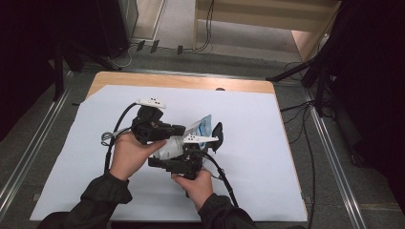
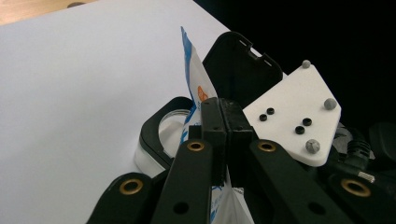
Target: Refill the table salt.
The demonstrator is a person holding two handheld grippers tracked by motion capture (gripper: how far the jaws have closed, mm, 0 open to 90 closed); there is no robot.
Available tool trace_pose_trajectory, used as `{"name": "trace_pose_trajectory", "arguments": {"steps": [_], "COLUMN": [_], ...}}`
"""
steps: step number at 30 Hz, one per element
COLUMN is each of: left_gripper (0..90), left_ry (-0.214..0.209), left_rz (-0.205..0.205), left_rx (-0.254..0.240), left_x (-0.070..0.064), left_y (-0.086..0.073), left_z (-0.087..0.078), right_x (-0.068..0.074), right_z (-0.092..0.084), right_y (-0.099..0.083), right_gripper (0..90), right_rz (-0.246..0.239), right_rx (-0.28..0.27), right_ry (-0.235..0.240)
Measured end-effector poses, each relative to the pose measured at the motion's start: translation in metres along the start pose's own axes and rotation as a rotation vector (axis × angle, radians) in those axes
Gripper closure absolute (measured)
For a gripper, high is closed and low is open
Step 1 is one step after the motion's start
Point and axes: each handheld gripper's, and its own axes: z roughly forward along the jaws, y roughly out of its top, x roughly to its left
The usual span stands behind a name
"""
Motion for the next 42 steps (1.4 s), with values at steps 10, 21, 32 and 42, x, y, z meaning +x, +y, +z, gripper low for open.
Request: {"name": "trace_pose_trajectory", "arguments": {"steps": [10, 21, 32, 42], "left_gripper": [90.0, 90.0, 88.6, 87.3], "left_ry": [-0.009, -0.020, -0.053, -0.073], "left_rz": [-0.003, -0.032, -0.049, -0.054], "left_rx": [0.016, 0.033, 0.068, 0.088], "left_x": [0.003, 0.012, 0.019, 0.022], "left_y": [-0.005, -0.015, -0.021, -0.021], "left_z": [-0.001, -0.004, -0.004, 0.001], "right_x": [-0.001, -0.003, -0.004, -0.005], "right_z": [0.003, 0.010, 0.013, 0.014], "right_y": [-0.002, -0.008, -0.013, -0.016], "right_gripper": [59.3, 59.1, 59.0, 58.8], "right_rz": [-0.025, -0.070, -0.111, -0.132], "right_rx": [0.021, 0.067, 0.095, 0.115], "right_ry": [-0.025, -0.069, -0.104, -0.118]}}
